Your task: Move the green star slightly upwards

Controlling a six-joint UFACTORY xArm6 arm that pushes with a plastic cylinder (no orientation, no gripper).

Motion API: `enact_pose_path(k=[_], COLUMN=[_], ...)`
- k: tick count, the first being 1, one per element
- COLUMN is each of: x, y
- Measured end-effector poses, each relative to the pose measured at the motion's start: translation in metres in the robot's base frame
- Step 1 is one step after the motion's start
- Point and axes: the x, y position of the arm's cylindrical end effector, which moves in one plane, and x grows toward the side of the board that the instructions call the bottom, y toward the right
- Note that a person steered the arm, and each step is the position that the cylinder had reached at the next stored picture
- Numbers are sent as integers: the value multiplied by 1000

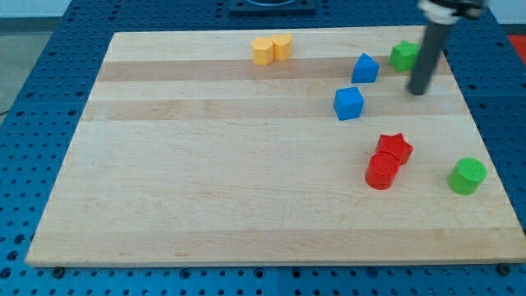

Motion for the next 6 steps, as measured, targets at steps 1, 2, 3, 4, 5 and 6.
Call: enact_pose_path(k=[1, 2, 3, 4, 5, 6], x=[0, -12, -18, -22, -51, -51], y=[3, -11, -31, -31, -31, -31])
